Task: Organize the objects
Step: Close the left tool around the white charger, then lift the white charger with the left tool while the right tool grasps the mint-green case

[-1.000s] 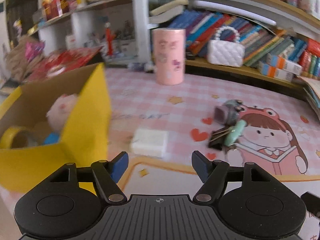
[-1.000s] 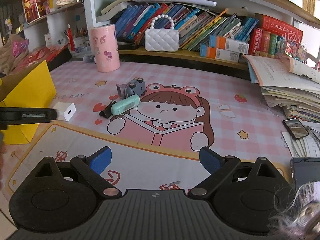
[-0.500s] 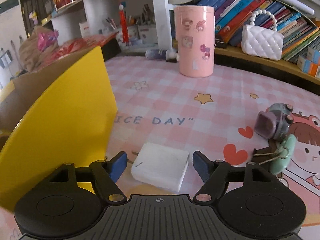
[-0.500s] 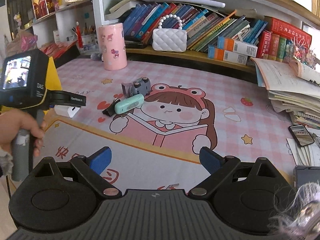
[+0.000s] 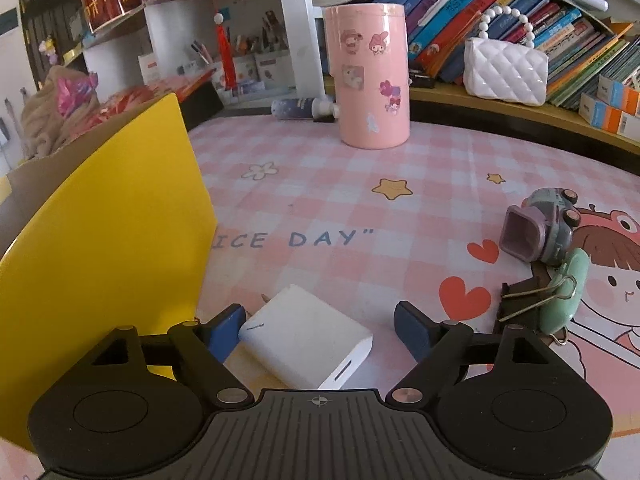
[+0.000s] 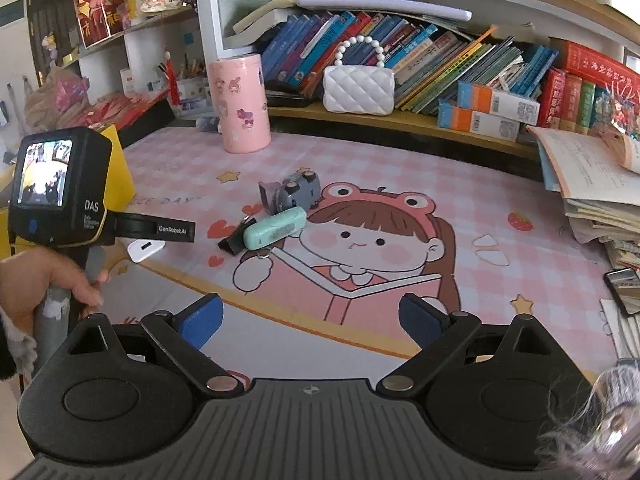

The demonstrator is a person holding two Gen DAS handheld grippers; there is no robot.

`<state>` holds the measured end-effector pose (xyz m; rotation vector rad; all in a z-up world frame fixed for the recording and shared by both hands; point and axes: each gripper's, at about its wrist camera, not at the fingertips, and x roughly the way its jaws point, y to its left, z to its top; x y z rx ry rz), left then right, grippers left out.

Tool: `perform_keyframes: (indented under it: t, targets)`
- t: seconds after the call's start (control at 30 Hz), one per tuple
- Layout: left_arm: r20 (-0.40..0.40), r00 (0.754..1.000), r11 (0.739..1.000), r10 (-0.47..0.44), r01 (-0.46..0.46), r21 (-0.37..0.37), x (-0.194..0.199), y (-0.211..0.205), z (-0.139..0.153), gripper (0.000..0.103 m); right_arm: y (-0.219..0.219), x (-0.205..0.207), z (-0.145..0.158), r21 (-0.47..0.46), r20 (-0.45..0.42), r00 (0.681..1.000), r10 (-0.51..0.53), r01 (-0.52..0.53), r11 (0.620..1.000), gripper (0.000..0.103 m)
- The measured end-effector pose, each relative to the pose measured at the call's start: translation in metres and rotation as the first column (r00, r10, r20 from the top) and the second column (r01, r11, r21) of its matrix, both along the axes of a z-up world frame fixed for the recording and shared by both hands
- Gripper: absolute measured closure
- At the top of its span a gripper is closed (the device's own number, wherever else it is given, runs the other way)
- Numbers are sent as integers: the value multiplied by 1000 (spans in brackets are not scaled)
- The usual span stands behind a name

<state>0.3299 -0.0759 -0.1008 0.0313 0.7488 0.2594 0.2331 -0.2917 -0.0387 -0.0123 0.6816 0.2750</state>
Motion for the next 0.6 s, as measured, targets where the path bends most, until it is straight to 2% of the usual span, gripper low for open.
perform_keyframes:
  t: [0.03, 0.07, 0.1, 0.17, 0.27, 0.33, 0.43, 0.6]
  targets:
    - [0, 1000, 1000, 7, -7, -10, 0, 1, 0, 21, 1, 0, -1, 3, -8, 1000, 3, -3, 1000, 8]
    - [0, 1000, 999, 22, -22, -27, 0, 2, 0, 26, 2, 0, -2, 5, -13, 1000, 6, -6, 1000, 8]
    - [4, 999, 998, 43, -42, -49, 0, 6, 0, 37, 3, -1, -3, 4, -17, 1000, 8, -8, 1000, 8]
    - [-3, 999, 996, 52, -52, -70, -1, 8, 2, 37, 4, -2, -3, 3, -22, 1000, 7, -7, 1000, 8]
    - [-21, 1000, 997, 12, -14, -73, -6, 6, 4, 38, 2, 0, -3, 2, -15, 1000, 0, 0, 1000, 8]
    - [-29, 1000, 994, -12, 8, -109, -15, 5, 9, 38, 1, 3, -4, 4, -9, 1000, -6, 7, 1000, 8]
    - [0, 998, 984, -66, 65, -167, -36, 1, 27, 38, 2, 11, -7, 3, 2, 1000, 0, 0, 1000, 8]
    - [16, 988, 960, -154, 153, -232, -76, 2, 49, 38, 14, 42, -21, -25, 46, 995, 90, -89, 996, 8]
